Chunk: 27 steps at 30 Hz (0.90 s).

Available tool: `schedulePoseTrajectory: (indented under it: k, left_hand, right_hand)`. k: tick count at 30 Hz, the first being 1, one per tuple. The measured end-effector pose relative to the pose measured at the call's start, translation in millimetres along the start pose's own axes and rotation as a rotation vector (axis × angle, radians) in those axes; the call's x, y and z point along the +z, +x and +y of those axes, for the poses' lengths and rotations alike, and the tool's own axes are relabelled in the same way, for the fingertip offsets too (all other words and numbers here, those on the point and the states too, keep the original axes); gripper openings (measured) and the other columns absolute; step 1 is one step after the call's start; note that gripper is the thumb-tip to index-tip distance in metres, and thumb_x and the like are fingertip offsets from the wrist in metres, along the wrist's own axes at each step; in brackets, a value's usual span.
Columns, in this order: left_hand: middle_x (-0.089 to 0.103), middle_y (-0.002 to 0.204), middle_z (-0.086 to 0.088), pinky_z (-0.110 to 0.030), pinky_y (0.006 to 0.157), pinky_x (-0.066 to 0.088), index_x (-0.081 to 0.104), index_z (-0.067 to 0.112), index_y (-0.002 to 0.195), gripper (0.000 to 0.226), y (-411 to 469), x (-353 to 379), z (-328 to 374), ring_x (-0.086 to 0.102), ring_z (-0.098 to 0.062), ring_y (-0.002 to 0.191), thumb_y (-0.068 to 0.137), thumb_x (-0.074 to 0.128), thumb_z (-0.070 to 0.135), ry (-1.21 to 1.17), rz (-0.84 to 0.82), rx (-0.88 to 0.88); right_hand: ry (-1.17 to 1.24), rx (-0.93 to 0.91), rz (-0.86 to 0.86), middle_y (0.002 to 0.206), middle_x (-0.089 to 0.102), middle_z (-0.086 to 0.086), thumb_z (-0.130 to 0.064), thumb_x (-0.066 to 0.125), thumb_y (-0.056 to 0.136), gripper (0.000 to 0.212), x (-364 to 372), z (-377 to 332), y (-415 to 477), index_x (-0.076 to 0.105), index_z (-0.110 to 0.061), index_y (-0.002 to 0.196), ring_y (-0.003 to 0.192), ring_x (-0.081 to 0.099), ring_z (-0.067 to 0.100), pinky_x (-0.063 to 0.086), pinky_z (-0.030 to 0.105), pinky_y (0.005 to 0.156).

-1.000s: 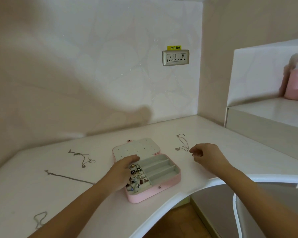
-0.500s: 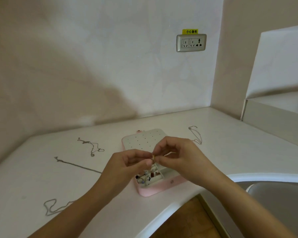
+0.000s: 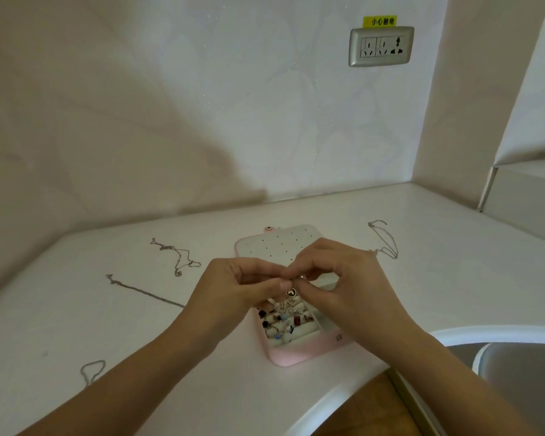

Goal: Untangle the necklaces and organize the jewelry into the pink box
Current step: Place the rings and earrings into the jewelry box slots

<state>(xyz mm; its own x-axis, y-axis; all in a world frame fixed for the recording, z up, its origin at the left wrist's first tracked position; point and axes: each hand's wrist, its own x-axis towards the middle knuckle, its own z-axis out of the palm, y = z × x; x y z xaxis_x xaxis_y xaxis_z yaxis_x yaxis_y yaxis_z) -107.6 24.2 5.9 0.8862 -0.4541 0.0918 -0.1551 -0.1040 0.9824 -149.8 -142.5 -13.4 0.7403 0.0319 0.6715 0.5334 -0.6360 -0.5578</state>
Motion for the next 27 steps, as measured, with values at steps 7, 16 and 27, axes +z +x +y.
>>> schedulePoseTrajectory:
  k: [7, 16, 27]
  left_hand:
    - [0.073, 0.079, -0.013, -0.018, 0.061, 0.053, 0.076, 0.008, 0.089, 0.024, 14, 4, 11, 0.065, -0.013, 0.067, 0.067, 0.075, 0.018, -0.010, -0.097, -0.048]
    - [0.074, 0.084, -0.012, -0.018, 0.059, 0.054, 0.077, 0.007, 0.087, 0.015, 13, 0, 22, 0.070, -0.015, 0.071, 0.080, 0.067, 0.016, -0.026, -0.132, -0.060]
    - [0.061, 0.057, 0.006, -0.010, 0.041, 0.032, 0.075, 0.012, 0.078, 0.020, 10, 8, 18, 0.044, -0.001, 0.047, 0.064, 0.071, 0.025, -0.081, -0.232, -0.151]
  right_hand:
    - [0.073, -0.051, 0.128, 0.084, 0.066, -0.012, -0.010, 0.072, 0.077, 0.015, -9, 9, 1, 0.076, -0.021, 0.086, 0.077, 0.066, 0.004, 0.053, 0.015, 0.070]
    - [-0.210, -0.245, 0.260, 0.085, 0.068, -0.005, -0.019, 0.065, 0.084, 0.011, -3, 15, -4, 0.073, -0.011, 0.081, 0.073, 0.062, 0.003, 0.052, 0.019, 0.062]
    - [-0.075, -0.262, 0.374, 0.087, 0.070, -0.002, -0.015, 0.071, 0.080, 0.010, -1, 11, -26, 0.076, -0.008, 0.084, 0.085, 0.065, -0.001, 0.050, 0.011, 0.075]
